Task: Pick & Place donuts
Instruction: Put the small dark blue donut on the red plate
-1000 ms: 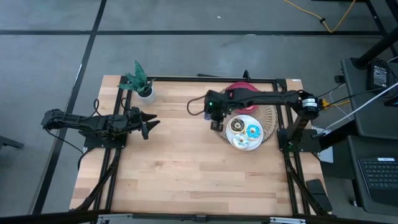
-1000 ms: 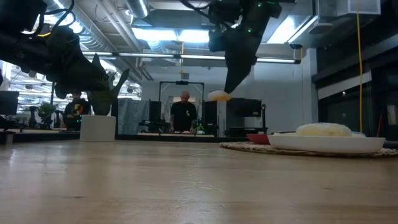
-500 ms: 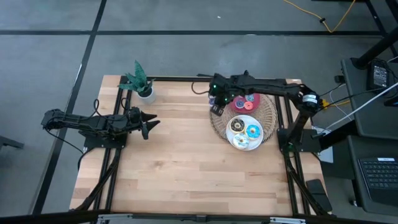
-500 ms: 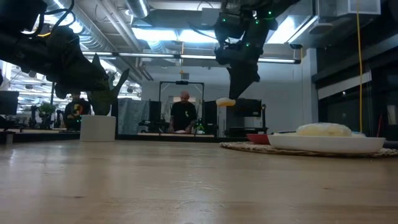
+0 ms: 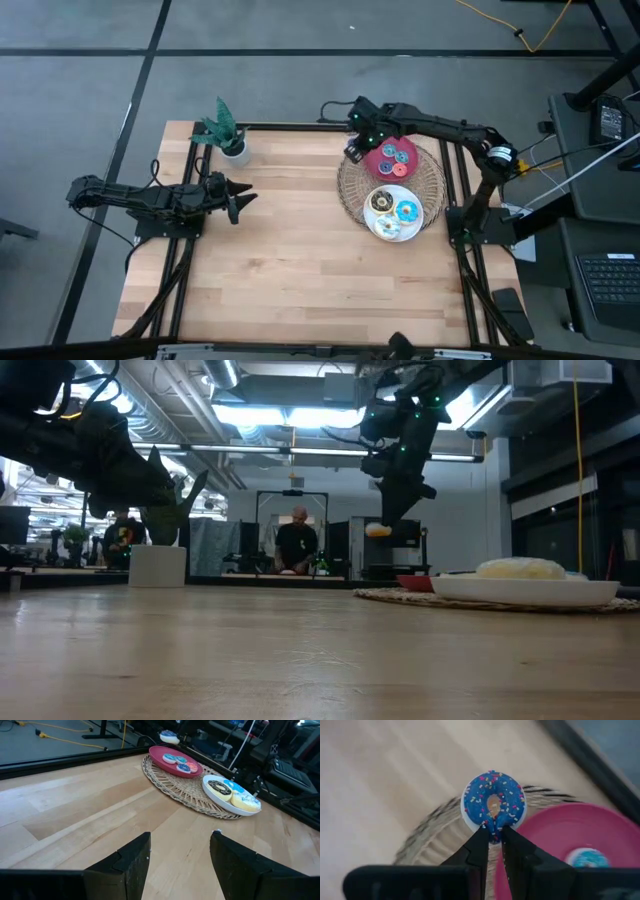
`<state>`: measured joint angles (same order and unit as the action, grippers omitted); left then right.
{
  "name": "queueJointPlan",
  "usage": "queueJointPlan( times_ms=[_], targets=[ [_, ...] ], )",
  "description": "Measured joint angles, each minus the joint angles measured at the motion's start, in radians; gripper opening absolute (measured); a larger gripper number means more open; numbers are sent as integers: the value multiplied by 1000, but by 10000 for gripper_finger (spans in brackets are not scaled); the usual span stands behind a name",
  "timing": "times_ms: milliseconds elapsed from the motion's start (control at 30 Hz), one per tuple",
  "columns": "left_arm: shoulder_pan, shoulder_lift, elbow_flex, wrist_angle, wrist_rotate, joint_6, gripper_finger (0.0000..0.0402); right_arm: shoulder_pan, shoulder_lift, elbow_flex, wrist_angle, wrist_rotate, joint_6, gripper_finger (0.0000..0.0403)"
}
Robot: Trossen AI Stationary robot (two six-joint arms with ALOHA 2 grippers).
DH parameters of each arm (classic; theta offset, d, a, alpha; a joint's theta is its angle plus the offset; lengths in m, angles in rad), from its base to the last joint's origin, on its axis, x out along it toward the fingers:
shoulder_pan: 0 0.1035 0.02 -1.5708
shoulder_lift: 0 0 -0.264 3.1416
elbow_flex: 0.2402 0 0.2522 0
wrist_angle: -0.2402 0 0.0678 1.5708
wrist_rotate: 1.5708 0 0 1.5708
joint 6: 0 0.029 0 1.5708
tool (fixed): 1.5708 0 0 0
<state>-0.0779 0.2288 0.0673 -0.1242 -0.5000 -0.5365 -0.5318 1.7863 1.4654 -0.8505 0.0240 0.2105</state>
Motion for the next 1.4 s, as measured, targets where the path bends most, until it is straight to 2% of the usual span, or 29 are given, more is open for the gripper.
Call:
queueJointPlan(
  times_ms=[167, 400, 1000, 1400],
  targets=[
    [0, 0, 0, 0, 0, 0, 196, -42, 0, 0, 0, 81, 51, 54],
    [0, 0, 0, 0, 0, 0, 196, -87, 0, -28, 0, 115, 144, 54],
    [0, 0, 0, 0, 0, 0, 196, -113, 0, -267, 183, 116, 235, 54],
    [0, 0, 0, 0, 0, 0, 196, -114, 0, -359, 234, 115, 259, 54]
  ],
)
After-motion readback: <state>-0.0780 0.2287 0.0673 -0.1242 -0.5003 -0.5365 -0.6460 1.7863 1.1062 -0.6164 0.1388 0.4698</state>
